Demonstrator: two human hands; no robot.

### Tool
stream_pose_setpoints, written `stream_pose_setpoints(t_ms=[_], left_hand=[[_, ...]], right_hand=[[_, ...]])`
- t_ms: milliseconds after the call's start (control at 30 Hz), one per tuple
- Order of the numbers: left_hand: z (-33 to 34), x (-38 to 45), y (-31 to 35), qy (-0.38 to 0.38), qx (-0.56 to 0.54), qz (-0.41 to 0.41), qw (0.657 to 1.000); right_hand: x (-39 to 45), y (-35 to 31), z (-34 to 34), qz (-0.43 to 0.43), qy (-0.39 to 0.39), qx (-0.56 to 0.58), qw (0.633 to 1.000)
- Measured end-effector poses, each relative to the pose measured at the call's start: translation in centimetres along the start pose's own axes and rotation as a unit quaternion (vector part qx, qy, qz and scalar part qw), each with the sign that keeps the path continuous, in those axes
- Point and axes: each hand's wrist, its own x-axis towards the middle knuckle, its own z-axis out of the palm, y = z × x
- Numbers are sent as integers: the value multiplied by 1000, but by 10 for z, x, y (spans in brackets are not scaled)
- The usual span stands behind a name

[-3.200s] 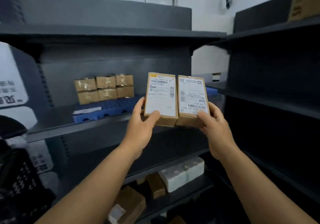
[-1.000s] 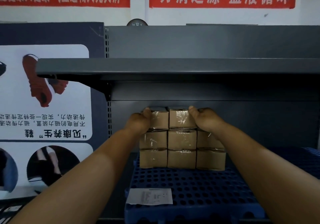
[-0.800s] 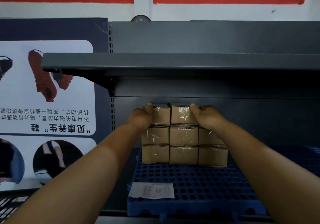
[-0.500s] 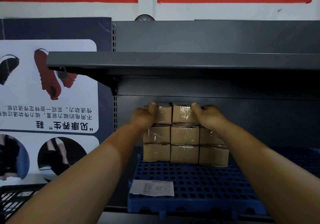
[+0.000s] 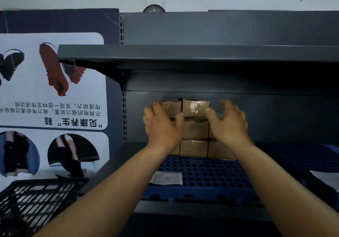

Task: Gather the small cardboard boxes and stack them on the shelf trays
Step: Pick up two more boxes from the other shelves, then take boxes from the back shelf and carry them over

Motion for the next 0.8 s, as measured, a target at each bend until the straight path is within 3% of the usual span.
stream_pose_setpoints(t_ms=[167,367,600,800], left_hand=[[13,-62,-3,-165,2,47,985],[15,-140,-8,-312,-44,83,945],[7,-252,-15,-475,-47,86,874],[12,-352,10,-579,-45,148,801]], right_hand=[[-71,17,-20,8,-13,-54,998],[-166,39,-49,137,-28,-96,986],[-303,55,-90,313,-18,-120,942],[-414,66,-142,433,38,-156,887]])
